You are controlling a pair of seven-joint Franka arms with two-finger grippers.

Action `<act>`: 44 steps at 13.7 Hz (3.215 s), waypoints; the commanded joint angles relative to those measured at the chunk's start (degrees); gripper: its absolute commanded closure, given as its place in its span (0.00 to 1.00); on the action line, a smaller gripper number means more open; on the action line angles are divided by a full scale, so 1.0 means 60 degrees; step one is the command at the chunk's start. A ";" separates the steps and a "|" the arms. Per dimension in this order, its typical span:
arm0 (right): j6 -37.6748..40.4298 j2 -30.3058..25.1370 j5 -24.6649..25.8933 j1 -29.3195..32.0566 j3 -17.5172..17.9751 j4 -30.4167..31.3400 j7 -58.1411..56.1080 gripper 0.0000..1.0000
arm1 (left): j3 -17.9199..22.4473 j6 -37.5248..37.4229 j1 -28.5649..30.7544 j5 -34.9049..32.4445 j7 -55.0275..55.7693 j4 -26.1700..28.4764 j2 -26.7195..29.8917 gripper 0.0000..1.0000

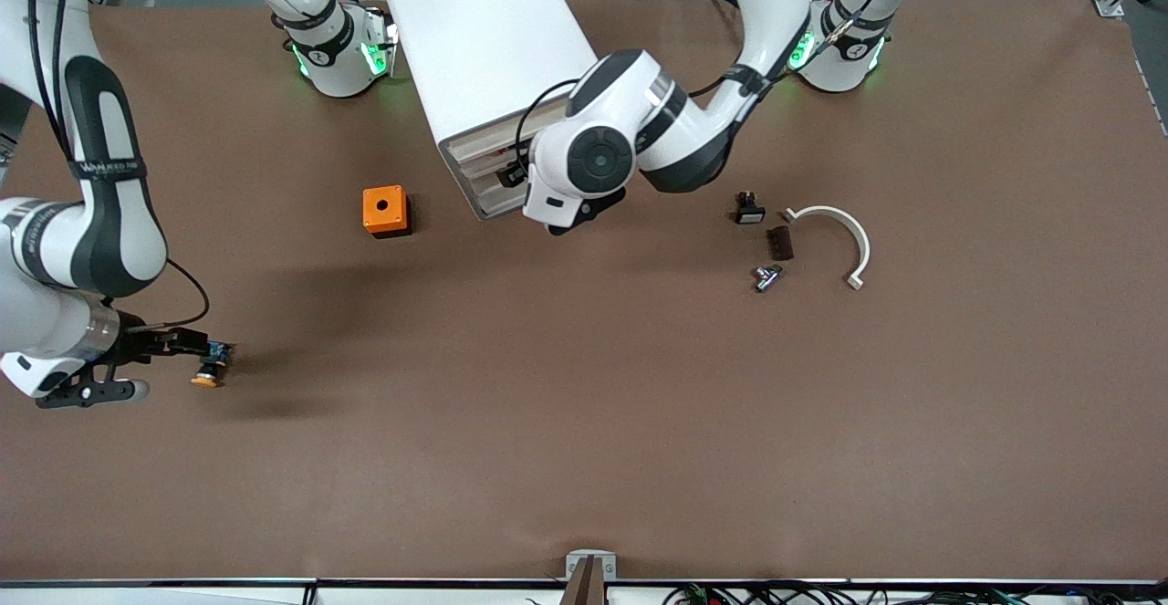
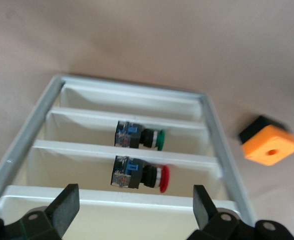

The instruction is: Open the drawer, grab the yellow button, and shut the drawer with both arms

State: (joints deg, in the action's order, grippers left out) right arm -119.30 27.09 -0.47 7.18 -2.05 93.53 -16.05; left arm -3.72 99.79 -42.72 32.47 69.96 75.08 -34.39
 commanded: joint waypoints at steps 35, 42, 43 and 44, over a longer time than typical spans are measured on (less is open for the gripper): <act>0.3345 -0.5071 -0.0069 -0.0405 0.0517 0.0598 0.2104 0.00 | 0.0018 -0.1545 0.7664 -0.4812 -1.2247 0.3014 0.6216 0.00; 0.3316 -0.5071 0.0239 -0.0434 0.0517 0.0407 0.2133 0.00 | 0.0502 -0.1369 0.7135 -0.5119 -1.2115 0.3014 0.6230 0.00; 0.3272 -0.5071 0.0239 -0.0449 0.0517 0.0393 0.2133 0.00 | 0.0502 -0.1369 0.7121 -0.5119 -1.2100 0.3014 0.6201 0.00; 0.3272 -0.5071 0.0224 -0.0449 0.0517 0.0393 0.2148 0.00 | 0.0488 -0.1369 0.7106 -0.5119 -1.2071 0.3014 0.6201 0.00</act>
State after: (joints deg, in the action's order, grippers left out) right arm -99.86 -3.52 0.17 3.78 0.24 96.81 -4.06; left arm -1.25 91.21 0.77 3.09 -2.56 93.36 2.65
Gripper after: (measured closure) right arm 0.000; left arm 0.000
